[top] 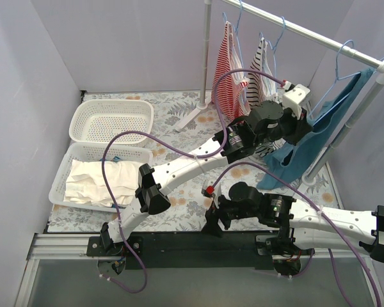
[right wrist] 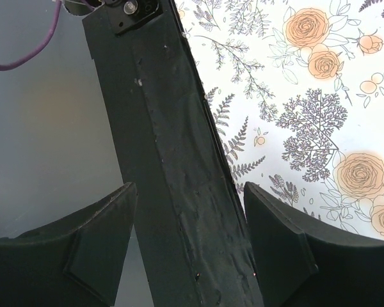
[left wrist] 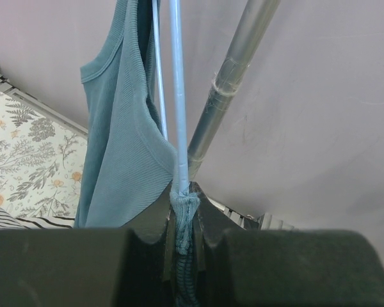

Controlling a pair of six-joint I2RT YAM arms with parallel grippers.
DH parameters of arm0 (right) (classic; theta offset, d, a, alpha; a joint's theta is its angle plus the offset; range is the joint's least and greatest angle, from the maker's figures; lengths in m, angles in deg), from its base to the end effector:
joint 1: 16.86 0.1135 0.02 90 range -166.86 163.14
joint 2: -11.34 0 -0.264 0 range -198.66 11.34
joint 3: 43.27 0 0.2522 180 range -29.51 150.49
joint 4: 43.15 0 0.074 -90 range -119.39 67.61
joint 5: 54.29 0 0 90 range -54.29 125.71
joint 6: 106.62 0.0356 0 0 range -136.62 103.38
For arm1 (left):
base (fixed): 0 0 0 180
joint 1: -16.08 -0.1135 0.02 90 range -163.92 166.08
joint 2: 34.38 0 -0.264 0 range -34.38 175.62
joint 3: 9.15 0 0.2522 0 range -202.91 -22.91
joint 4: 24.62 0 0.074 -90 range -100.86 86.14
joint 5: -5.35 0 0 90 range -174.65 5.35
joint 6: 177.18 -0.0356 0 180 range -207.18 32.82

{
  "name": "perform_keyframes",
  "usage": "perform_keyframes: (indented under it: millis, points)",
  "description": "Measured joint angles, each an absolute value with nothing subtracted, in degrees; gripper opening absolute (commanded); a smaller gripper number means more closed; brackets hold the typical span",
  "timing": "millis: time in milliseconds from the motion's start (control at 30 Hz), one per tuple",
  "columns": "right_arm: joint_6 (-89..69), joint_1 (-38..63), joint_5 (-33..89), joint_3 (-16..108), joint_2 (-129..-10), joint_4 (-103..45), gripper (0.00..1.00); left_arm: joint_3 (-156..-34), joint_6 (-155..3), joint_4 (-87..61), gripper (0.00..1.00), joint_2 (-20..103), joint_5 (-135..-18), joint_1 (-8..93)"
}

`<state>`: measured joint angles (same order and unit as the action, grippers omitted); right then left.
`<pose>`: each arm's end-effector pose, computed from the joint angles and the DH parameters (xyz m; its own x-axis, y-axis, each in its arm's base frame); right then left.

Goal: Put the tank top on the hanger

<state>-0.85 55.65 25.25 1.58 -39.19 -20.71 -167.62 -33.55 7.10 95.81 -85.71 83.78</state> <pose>0.0537 0.1920 0.2410 -0.4043 -0.3938 -0.8255 -0.9104 0.2596 0.3220 0.1986 -0.4826 0.4281 -0.7527 -0.2863 -0.5928 0.5261 0.2798 -0.8031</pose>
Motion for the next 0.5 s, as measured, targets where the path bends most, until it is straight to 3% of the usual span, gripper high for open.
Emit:
perform_keyframes:
  millis: [233,367,500]
  points:
    - [-0.59,55.80,25.34,1.89,-39.54,-20.88,0.75,-167.66,-32.46,7.03,0.00,95.83,-84.55,83.15]
    - [-0.46,55.98,25.55,1.89,-39.54,-20.90,0.75,-167.66,-31.89,7.03,0.23,95.83,-83.67,82.91]
    - [-0.44,55.98,25.82,1.89,-39.54,-20.92,0.75,-167.66,-31.87,5.72,0.27,95.83,-83.35,82.77]
